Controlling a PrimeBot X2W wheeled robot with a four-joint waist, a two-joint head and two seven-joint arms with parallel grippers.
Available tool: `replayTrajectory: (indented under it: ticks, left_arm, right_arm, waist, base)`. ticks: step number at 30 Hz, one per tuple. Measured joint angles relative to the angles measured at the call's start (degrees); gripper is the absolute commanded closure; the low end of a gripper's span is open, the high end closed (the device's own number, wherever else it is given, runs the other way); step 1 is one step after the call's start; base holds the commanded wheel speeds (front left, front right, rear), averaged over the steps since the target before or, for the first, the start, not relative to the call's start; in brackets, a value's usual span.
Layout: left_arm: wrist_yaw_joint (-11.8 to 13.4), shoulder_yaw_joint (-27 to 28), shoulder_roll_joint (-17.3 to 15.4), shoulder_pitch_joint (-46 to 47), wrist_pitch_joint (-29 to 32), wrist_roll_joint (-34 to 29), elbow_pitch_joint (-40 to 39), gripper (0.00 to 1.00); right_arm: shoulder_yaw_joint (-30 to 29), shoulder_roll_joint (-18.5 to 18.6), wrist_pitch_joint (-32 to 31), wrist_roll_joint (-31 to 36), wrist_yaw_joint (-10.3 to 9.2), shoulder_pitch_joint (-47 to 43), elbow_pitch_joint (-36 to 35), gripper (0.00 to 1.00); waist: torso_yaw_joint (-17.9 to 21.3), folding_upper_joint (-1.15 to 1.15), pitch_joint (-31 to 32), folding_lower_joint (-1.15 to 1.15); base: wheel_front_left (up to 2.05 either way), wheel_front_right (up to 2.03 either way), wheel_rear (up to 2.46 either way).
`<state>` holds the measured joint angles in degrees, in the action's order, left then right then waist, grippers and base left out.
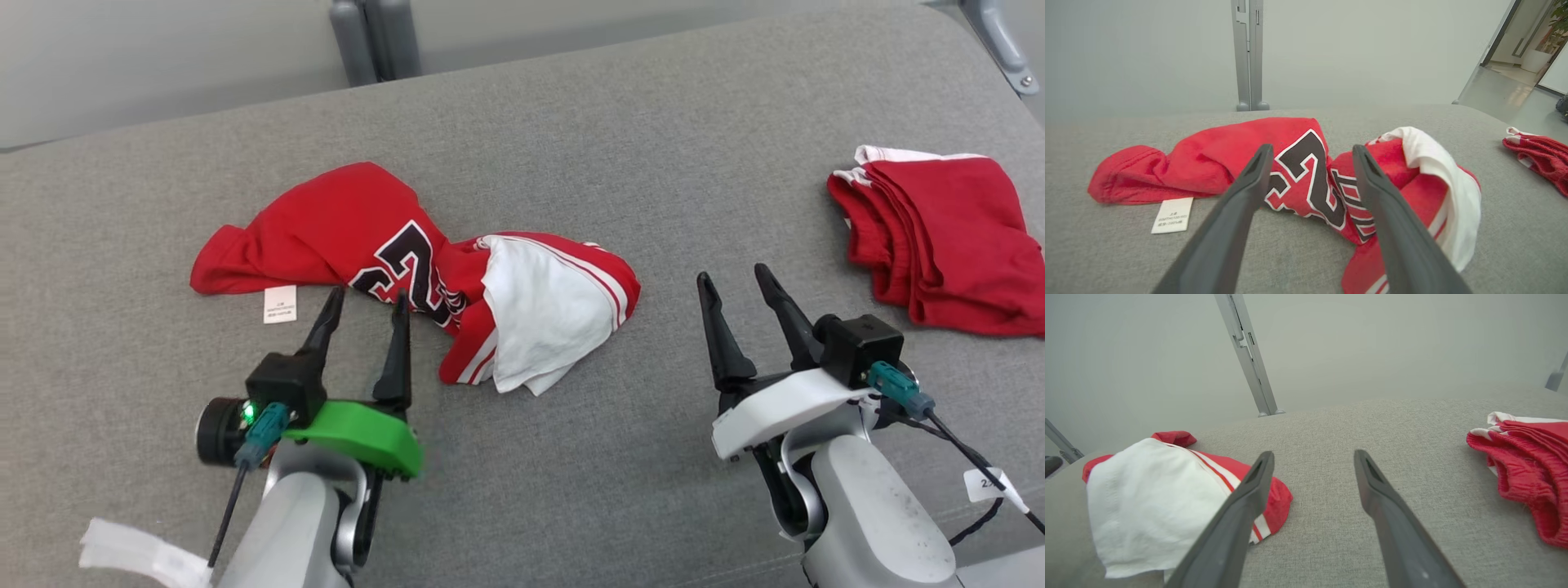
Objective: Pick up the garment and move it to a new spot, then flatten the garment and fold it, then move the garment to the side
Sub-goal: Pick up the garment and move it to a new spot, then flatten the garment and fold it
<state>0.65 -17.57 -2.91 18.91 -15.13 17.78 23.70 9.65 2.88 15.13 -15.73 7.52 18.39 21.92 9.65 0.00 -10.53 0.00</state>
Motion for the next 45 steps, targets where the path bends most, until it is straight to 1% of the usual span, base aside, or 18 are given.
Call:
replayTrajectory:
  ticks: [3,7,9,10,16,17,25,28,31,37,41,45]
  left_arm:
    - [0.3,4.1,0.0,-3.4,0.0,-1.3,-1.7,0.00]
    - [0.4,8.2,0.0,-7.8,0.0,-3.3,-3.6,0.00]
    - [0.9,10.2,0.0,-9.7,0.0,-4.1,-4.8,0.00]
    - [1.5,12.0,0.0,-11.7,0.0,-4.5,-5.4,0.00]
    - [2.6,15.0,0.1,-16.4,0.0,-5.8,-6.5,0.00]
    - [2.8,15.5,0.1,-16.9,0.0,-5.8,-6.6,0.00]
    - [3.1,16.5,0.1,-17.9,0.0,-6.0,-6.4,0.00]
    - [3.1,16.2,0.1,-17.6,0.0,-5.8,-6.4,0.00]
    - [3.1,15.5,0.1,-17.1,0.0,-5.2,-6.2,0.00]
    - [3.1,14.3,0.1,-15.5,0.0,-3.9,-5.4,0.00]
    - [3.1,14.1,0.1,-14.7,0.0,-3.6,-5.3,0.00]
    - [3.1,13.9,0.1,-14.6,0.0,-3.4,-5.3,0.00]
  right_arm:
    - [0.8,0.0,0.0,-0.2,0.00,-0.9,0.2,0.00]
    - [1.6,0.0,0.0,-1.0,0.00,-2.4,0.5,0.00]
    - [1.8,0.0,0.0,-1.0,0.00,-3.2,0.5,0.00]
    - [1.9,0.0,0.0,-1.0,0.00,-3.9,0.7,0.00]
    - [2.3,0.0,0.0,-0.7,0.00,-5.3,1.4,0.00]
    - [2.4,0.0,0.0,0.2,0.00,-5.3,1.5,0.00]
    - [2.1,0.0,0.0,2.9,0.00,-5.8,1.8,0.00]
    - [3.8,0.0,0.0,4.0,0.00,-5.7,1.8,0.00]
    - [7.0,0.0,0.0,5.6,0.00,-4.8,2.1,0.00]
    - [11.6,-0.1,0.0,9.1,0.01,-1.7,4.3,0.00]
    - [12.4,-0.1,0.0,11.5,0.01,-0.4,5.4,0.00]
    - [11.6,-0.1,0.0,13.9,0.01,0.1,6.3,0.00]
  waist:
    - [-0.9,0.00,1.3,0.00]
    - [-2.2,0.00,3.2,0.00]
    - [-2.8,0.00,4.1,0.00]
    - [-3.4,0.00,5.1,0.00]
    - [-4.5,0.00,7.3,0.00]
    - [-4.7,0.00,7.5,0.00]
    - [-5.3,0.00,7.4,0.00]
    - [-5.7,0.00,6.8,0.00]
    - [-6.6,0.00,6.1,0.00]
    - [-9.6,0.00,4.5,0.00]
    - [-11.9,0.00,3.3,0.00]
    - [-13.7,0.00,1.9,0.00]
  base:
    - [0.00,0.00,0.00]
    - [0.00,0.00,0.00]
    - [0.00,0.00,0.00]
    - [0.00,0.00,0.00]
    - [0.00,0.00,0.00]
    - [0.00,0.00,0.00]
    - [0.00,0.00,0.00]
    - [0.00,0.00,0.00]
    - [0.00,0.00,0.00]
    - [0.00,0.00,0.00]
    - [0.00,0.00,0.00]
    - [0.00,0.00,0.00]
